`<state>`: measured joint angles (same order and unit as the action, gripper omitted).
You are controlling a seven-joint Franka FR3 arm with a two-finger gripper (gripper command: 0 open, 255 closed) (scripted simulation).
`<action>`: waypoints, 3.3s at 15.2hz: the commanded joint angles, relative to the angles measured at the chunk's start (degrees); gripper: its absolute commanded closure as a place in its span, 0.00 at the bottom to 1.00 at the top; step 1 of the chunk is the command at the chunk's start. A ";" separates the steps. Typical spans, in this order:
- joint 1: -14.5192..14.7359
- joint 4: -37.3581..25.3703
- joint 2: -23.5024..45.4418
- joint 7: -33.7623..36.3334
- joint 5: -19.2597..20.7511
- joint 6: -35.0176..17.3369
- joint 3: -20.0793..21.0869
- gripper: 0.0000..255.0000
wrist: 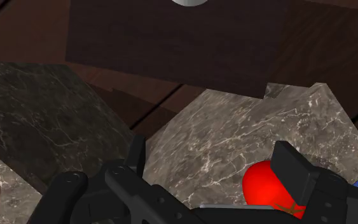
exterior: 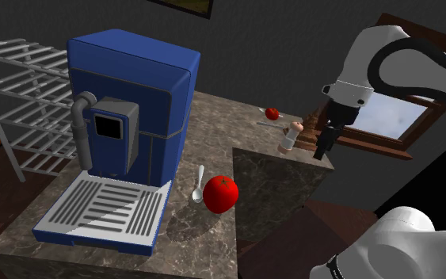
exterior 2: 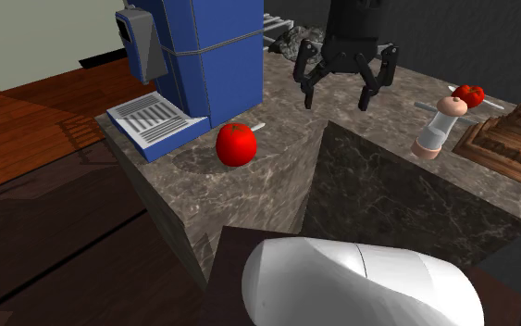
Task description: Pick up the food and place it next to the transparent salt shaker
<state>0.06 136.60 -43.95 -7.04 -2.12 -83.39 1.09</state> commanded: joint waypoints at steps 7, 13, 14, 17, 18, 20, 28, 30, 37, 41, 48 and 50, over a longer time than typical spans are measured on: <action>5.19 0.54 8.28 -8.46 -1.18 -11.33 1.14 0.00; 10.08 -0.68 16.94 -16.74 -2.58 -21.38 2.96 0.00; 10.87 -1.02 18.37 -18.09 -2.81 -22.91 3.32 0.00; 13.20 -2.20 22.59 -22.11 -3.46 -27.29 4.48 0.00; 13.96 -2.64 23.96 -23.43 -3.65 -28.67 4.90 0.00; 15.45 -3.58 26.66 -26.04 -4.02 -31.33 5.77 0.00; 17.81 -3.21 31.98 -30.08 -4.55 -38.47 7.54 0.00; 17.86 -2.29 32.67 -30.07 -4.58 -40.08 7.65 0.00; 17.91 -1.60 33.26 -30.05 -4.60 -41.36 7.75 0.00; 17.91 -1.60 33.25 -30.05 -4.60 -41.35 7.74 1.00; 17.90 -1.60 33.26 -30.06 -4.59 -41.35 7.74 1.00; 17.90 -2.03 32.88 -30.02 -4.59 -40.55 7.71 1.00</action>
<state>17.96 134.72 -10.82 -37.06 -6.70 -124.35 8.83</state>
